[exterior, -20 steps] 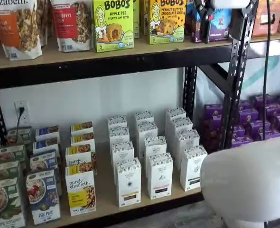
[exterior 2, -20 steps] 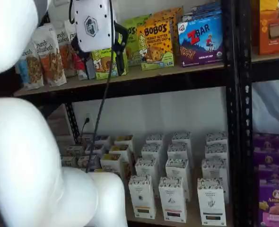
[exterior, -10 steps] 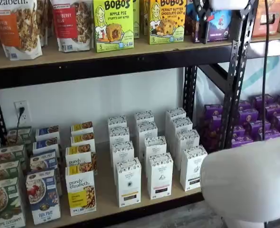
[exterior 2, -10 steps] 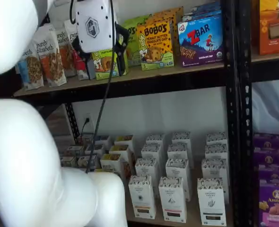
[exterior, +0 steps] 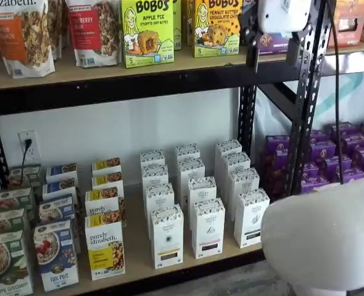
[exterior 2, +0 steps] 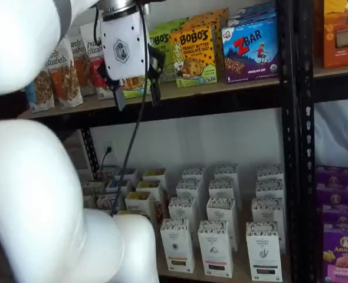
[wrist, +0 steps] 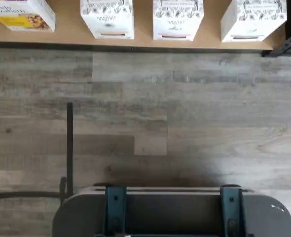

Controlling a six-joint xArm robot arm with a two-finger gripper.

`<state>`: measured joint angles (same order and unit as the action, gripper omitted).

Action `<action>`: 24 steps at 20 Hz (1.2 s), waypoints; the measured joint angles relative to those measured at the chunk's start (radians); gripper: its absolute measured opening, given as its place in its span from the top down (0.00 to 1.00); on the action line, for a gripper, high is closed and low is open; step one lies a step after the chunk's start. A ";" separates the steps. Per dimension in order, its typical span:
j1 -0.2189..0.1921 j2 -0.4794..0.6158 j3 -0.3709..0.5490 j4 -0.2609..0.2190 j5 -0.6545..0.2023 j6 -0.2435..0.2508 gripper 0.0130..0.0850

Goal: Pick up the white box with a yellow strip in the middle, on the bottom shelf, the fourth box from the left

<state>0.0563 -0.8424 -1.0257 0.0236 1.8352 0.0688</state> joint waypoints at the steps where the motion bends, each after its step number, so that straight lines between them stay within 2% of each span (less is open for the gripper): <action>1: 0.010 0.000 0.018 -0.006 -0.021 0.008 0.00; 9: 0.084 0.002 0.111 -0.056 -0.122 0.074 0.00; 14: 0.152 0.003 0.191 -0.106 -0.206 0.144 0.00; 20: 0.204 0.022 0.274 -0.103 -0.303 0.205 0.00; 24: 0.244 0.032 0.344 -0.109 -0.411 0.256 0.00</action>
<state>0.3007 -0.8104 -0.6820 -0.0857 1.4240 0.3245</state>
